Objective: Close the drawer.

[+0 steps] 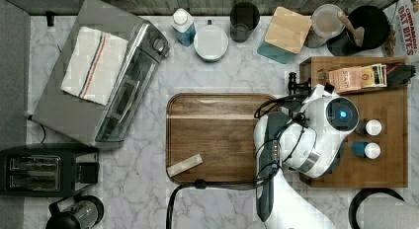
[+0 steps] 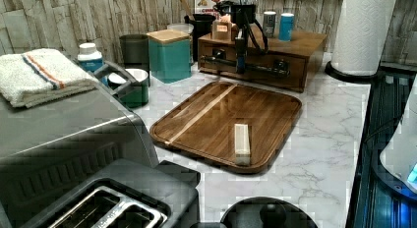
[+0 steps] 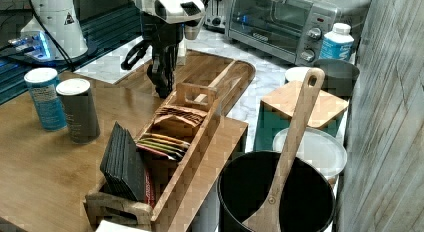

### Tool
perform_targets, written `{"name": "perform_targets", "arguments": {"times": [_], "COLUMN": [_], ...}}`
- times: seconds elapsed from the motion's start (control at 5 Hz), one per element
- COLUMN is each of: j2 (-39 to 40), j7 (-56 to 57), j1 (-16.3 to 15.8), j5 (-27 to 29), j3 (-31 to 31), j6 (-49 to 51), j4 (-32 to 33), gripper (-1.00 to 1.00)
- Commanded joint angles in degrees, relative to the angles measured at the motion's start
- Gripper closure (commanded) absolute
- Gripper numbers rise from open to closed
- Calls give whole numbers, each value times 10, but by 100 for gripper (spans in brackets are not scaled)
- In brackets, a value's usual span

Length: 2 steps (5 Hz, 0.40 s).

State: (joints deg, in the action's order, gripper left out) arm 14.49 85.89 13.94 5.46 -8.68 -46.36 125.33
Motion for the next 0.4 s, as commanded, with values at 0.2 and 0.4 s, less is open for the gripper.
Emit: {"name": "perform_targets", "arguments": {"times": [0.2, 0.4], "j2": [-10, -10], "j7": [50, 53], "j1": [84, 76], "j5": [-9, -5], "j3": [-80, -89], "j6": [-48, -48], "j4": [-65, -65], "gripper": [100, 100]}}
